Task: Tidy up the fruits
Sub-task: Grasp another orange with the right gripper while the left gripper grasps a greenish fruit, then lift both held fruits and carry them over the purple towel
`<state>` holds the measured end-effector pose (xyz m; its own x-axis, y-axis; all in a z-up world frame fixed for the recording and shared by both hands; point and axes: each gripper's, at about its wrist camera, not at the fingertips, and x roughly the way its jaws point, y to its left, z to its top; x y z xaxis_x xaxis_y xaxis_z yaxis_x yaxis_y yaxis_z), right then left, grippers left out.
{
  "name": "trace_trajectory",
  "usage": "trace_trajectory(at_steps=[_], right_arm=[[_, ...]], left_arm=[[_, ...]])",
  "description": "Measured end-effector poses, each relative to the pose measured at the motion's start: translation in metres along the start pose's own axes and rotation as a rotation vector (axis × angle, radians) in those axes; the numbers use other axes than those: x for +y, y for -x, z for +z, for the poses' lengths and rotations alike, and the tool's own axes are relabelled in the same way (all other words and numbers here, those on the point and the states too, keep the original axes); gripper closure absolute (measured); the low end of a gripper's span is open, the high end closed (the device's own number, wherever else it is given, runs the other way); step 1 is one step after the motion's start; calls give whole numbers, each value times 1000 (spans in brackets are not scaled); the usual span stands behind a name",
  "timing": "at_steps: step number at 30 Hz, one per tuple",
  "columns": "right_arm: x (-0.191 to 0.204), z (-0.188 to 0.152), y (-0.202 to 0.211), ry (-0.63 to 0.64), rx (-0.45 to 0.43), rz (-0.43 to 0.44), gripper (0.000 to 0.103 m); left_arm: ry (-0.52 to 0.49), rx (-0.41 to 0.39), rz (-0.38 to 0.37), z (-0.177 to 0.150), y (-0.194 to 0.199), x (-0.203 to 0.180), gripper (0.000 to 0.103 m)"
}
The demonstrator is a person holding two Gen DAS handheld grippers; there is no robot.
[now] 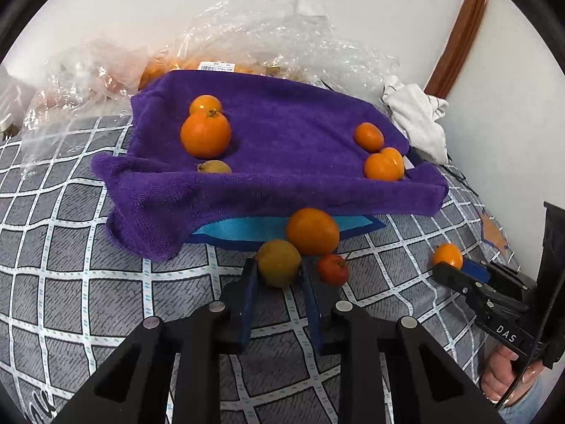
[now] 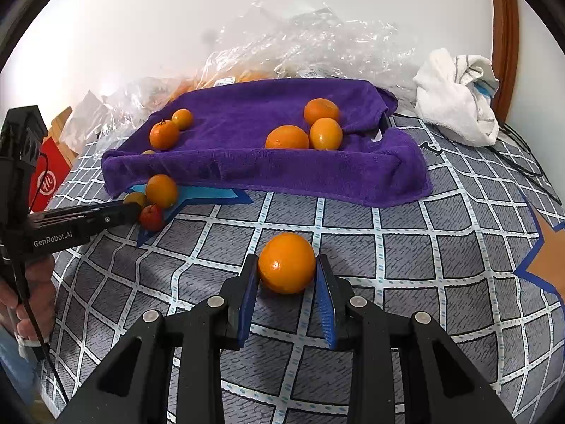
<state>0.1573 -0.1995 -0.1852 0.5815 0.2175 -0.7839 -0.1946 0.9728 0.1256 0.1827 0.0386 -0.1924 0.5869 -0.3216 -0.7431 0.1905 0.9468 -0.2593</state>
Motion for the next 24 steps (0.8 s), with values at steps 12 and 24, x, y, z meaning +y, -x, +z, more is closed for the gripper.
trace_trajectory(at_steps=[12,24], right_arm=[[-7,35,44,-17,-80,-39,71],[-2,111,58,-16,-169,-55,71]], left_arm=[[23,-127,19,35,71,-1,80],[-7,-213,53,104,99,-13,80]])
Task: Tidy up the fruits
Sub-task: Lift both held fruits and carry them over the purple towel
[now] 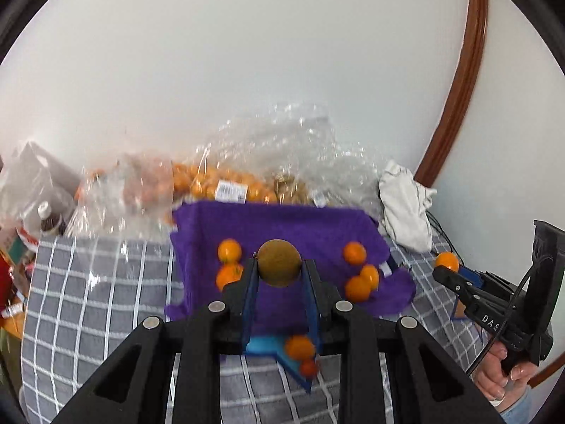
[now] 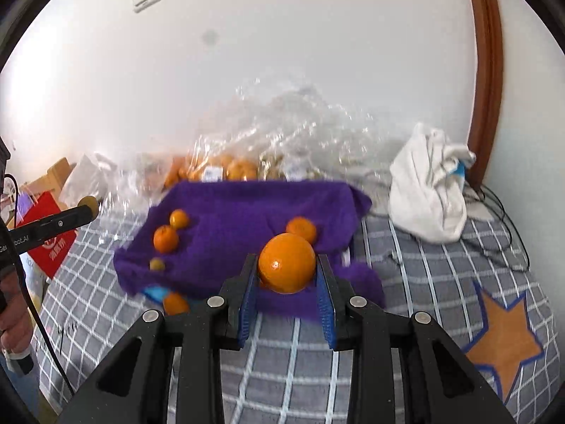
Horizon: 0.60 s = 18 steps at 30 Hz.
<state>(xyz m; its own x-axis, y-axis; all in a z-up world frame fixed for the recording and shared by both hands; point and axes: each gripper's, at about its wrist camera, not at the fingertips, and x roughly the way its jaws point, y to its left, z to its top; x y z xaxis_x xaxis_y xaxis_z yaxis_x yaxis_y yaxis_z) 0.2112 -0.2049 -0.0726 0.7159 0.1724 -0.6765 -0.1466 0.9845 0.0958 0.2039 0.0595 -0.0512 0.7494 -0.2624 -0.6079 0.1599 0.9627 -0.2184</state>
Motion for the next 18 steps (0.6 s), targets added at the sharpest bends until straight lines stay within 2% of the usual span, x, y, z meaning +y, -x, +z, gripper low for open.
trace_trajectory(at_steps=[6,10,18], right_arm=[[6,36,-23,-11,-31,13,71],[6,52,-45,-37,-26,38,71],[8,56,-96,-54,4,68,71]], left_arm=[[-10,-50,40,32,-20,2,80],[7,-49,29,46,-45,6,80],[43,-11,8,54,-98,13,80]])
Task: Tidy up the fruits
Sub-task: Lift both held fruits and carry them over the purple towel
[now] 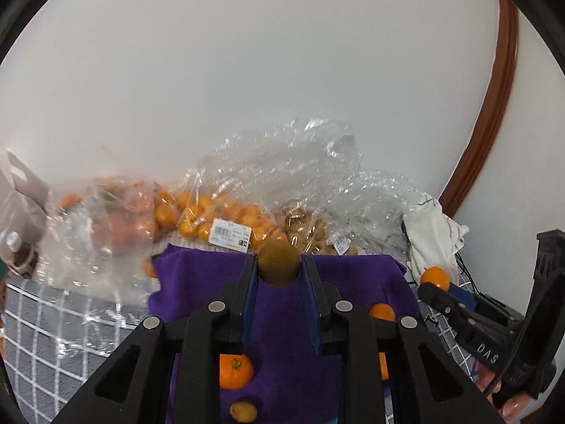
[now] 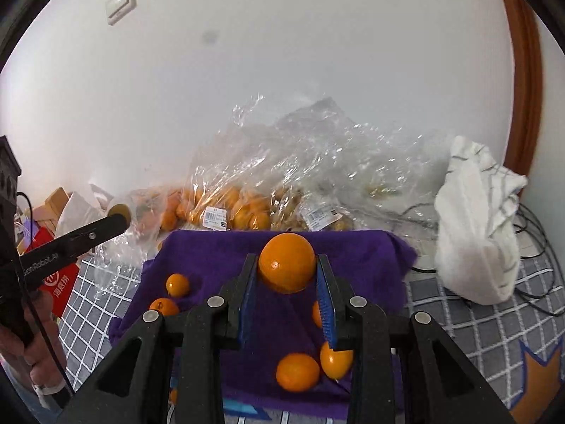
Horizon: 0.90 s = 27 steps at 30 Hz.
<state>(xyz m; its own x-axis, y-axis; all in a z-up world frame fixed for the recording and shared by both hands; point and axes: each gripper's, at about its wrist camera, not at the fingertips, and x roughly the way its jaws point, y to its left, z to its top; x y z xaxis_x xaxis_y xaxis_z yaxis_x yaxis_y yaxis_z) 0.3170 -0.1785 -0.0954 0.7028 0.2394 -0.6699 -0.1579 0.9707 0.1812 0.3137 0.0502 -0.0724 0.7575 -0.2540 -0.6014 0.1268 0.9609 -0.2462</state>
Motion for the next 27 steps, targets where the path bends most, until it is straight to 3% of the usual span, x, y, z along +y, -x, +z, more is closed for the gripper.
trace_trajectory(at_steps=[6,9,27], right_arm=[[-3,-18,-29,6,41,10,71],[-3,-26,-39,16,69,5,71],[4,-58,-75,41,198,18,71]], left_arm=[[-2,68,27,-13,-33,12,80],[35,87,4,-14,-41,19,80],[-4,102,52,-22,-54,14,80]])
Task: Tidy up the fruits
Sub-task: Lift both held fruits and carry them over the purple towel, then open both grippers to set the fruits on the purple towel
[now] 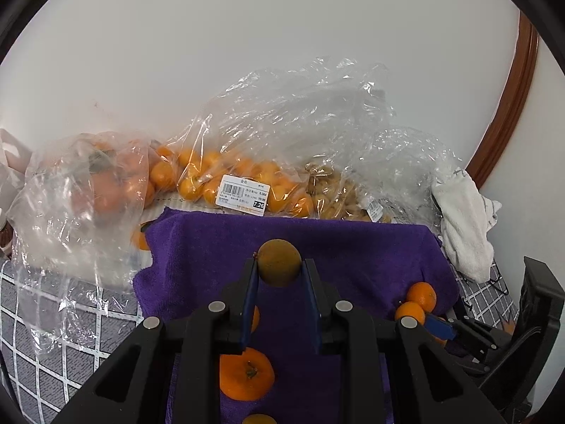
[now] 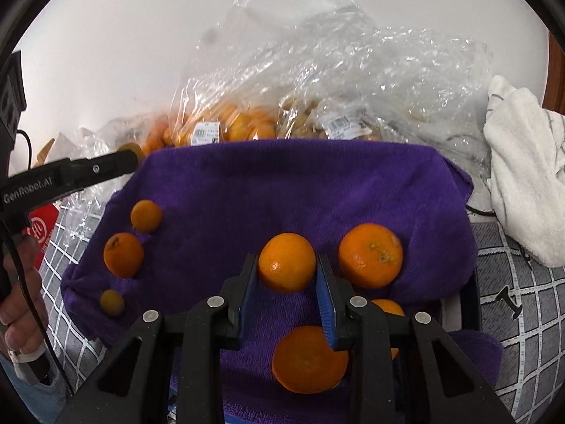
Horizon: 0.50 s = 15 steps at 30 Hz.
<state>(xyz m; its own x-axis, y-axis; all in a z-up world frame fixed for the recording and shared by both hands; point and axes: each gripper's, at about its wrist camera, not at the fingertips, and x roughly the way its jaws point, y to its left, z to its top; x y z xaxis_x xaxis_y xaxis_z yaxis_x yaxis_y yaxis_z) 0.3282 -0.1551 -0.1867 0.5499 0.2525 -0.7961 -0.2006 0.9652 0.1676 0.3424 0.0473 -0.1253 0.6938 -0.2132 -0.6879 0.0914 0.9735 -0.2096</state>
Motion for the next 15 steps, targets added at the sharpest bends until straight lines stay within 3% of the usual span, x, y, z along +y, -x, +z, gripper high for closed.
trace_trajectory(at_steps=[6,10,15], right_arm=[[0,-3,-2,2,10,-8,71],[-3,-1,12,-7,-24,0,62],[-11,2,39,-8,-98,-17,62]], left_arm=[[-8,13,0,0,-3,-2,80],[8,40,-42,0,-5,2,80],[16,88,-118,-4,-10,-2,80]])
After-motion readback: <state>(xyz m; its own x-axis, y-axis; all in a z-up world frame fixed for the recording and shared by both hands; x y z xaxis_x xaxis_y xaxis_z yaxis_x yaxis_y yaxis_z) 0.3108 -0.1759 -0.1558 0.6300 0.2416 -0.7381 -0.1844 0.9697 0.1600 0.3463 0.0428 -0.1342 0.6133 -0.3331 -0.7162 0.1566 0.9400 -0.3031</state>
